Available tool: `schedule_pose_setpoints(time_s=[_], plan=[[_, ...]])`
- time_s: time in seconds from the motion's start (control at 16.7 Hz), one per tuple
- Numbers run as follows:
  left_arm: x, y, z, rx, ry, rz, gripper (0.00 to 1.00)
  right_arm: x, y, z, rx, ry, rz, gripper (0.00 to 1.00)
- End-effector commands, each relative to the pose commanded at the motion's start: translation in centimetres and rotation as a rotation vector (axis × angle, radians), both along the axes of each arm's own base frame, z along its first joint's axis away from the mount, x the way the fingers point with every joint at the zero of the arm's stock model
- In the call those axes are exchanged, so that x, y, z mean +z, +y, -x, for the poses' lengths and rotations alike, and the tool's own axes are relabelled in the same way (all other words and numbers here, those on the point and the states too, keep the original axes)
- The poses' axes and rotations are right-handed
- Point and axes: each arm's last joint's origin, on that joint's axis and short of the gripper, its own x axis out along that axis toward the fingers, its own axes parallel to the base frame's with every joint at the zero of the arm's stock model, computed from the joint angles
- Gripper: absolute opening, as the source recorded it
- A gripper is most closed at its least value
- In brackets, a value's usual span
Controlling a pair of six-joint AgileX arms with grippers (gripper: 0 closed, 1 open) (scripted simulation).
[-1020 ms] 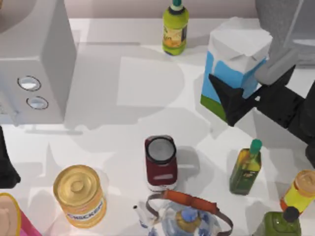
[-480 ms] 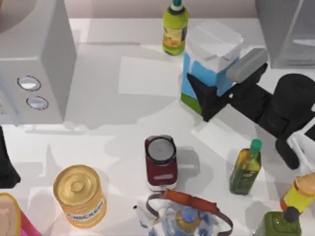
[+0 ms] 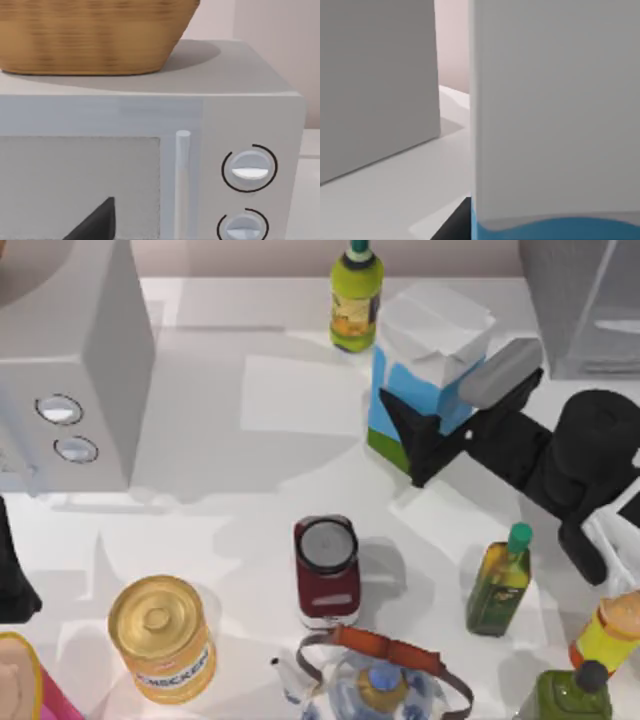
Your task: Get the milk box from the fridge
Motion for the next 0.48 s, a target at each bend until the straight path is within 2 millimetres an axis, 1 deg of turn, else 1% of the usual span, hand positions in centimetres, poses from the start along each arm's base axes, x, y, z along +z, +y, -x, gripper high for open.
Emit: schedule_pose_setpoints(time_s=[0.42,0.48], plan=[[0.00,0.00,0.00,0.000,0.000,0.000,1.00,0.00,0.00,0.00,0.000,0.000,0.000,0.98],[0.00,0.00,0.00,0.000,0.000,0.000,1.00,0.00,0.00,0.00,0.000,0.000,0.000,1.00]])
